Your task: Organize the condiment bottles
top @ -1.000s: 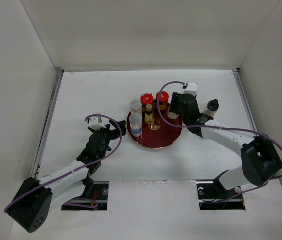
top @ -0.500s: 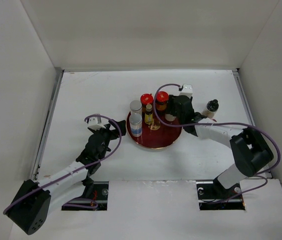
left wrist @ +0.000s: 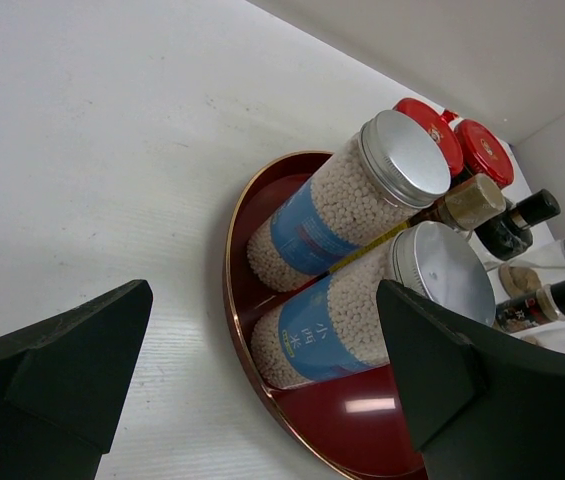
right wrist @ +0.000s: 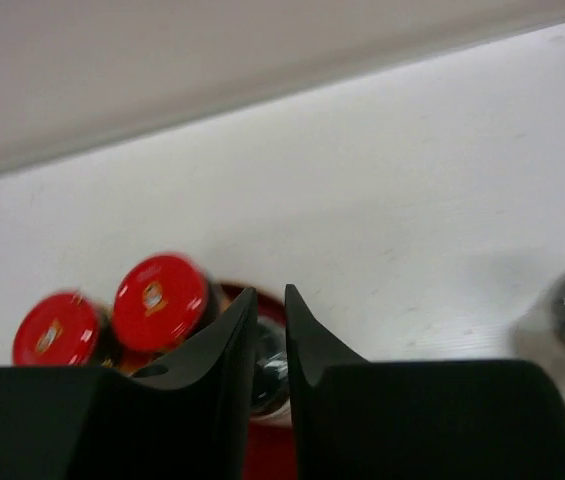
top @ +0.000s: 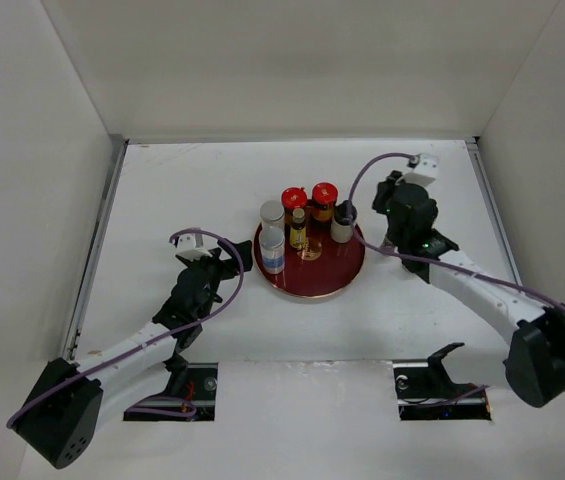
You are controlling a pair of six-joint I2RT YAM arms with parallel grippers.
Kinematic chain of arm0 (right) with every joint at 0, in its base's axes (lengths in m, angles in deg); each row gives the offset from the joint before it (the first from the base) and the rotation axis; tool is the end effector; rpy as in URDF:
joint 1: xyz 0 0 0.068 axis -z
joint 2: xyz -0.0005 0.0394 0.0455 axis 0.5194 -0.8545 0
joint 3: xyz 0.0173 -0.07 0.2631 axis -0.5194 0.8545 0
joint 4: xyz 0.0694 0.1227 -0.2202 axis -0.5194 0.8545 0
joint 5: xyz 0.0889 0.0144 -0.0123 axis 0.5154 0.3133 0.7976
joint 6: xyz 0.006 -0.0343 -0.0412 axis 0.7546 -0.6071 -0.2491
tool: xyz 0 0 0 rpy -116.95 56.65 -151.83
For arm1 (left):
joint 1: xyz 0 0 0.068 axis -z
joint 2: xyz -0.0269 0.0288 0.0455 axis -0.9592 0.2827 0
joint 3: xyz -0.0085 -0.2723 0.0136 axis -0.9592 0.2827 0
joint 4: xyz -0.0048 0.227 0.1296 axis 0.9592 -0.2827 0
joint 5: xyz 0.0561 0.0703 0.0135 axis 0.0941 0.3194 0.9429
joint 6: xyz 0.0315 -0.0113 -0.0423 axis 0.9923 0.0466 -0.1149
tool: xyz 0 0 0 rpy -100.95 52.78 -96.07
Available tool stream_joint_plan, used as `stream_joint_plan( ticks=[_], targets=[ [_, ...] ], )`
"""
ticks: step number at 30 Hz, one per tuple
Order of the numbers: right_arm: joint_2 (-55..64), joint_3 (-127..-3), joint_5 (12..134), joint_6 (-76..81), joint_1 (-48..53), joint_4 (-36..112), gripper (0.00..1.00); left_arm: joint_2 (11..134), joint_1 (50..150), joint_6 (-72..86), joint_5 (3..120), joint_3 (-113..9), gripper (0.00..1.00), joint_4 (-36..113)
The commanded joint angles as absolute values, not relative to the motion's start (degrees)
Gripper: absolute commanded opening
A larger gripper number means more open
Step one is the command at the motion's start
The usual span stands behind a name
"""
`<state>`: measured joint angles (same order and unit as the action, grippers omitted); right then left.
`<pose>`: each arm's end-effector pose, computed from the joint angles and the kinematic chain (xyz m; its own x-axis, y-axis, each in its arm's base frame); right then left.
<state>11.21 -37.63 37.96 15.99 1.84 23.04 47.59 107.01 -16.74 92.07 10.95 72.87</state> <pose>0.2676 0.1322 0.2944 -0.1737 0.2523 -0.9519 0.0217 0.9674 0.2524 0.1595 -0.0893 0.1907 -0.1733 -0.5236 -0.8341 0.1168 0.8301 -0.5453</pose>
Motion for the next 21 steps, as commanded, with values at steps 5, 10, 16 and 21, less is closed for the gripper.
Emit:
stream_joint_plan(
  ticks=[5,10,16,21],
  targets=[
    [18.17,-32.5,27.81,18.43,14.27,28.5,0.36,46.53,107.55,-17.05,92.06,11.06,1.0,75.91],
    [14.58,-34.16,29.91,17.12,19.55,32.45,0.67,47.67,107.46,-17.14,91.71,10.8,1.0,76.26],
    [7.02,-37.32,31.59,16.94,21.5,33.87,0.83,47.94,107.37,-17.22,91.71,10.8,1.0,76.26],
    [3.06,-39.6,33.08,16.68,22.28,32.03,0.89,47.94,107.81,-17.23,91.88,10.71,1.0,76.26]
  ],
)
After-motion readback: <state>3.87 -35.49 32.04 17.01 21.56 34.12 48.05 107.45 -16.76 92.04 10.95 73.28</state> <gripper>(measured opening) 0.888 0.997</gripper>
